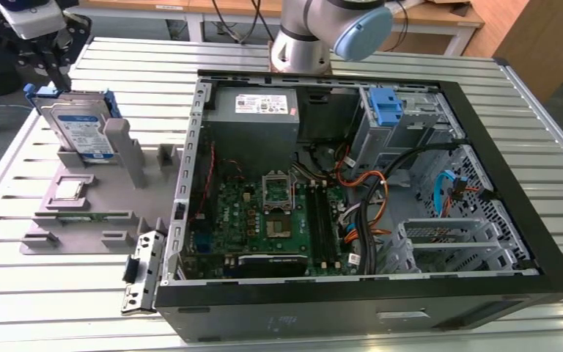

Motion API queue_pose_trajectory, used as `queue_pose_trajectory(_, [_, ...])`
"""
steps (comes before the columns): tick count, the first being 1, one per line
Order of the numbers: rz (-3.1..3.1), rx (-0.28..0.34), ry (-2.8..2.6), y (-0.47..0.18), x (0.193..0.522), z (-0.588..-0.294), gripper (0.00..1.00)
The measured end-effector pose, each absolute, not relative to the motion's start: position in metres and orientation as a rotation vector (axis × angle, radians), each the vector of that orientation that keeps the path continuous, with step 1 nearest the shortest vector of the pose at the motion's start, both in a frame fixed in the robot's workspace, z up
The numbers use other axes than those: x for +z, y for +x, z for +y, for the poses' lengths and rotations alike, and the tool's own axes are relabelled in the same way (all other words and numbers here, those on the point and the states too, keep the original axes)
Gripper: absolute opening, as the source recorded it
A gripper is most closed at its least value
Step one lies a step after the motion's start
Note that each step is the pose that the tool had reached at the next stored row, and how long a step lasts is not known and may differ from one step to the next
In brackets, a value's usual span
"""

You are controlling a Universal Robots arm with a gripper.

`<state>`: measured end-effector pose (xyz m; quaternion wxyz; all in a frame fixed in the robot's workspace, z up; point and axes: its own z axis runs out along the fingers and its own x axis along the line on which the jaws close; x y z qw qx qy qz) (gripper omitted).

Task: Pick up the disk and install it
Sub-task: 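Pick up the disk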

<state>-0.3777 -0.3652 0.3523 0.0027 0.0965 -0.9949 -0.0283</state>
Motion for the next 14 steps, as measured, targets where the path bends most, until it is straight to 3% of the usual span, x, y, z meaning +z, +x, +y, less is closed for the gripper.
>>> queue_pose_trajectory(14, [-3.05, -0.087, 0.695, -0.3777, 0.3514, -0.3652, 0.1])
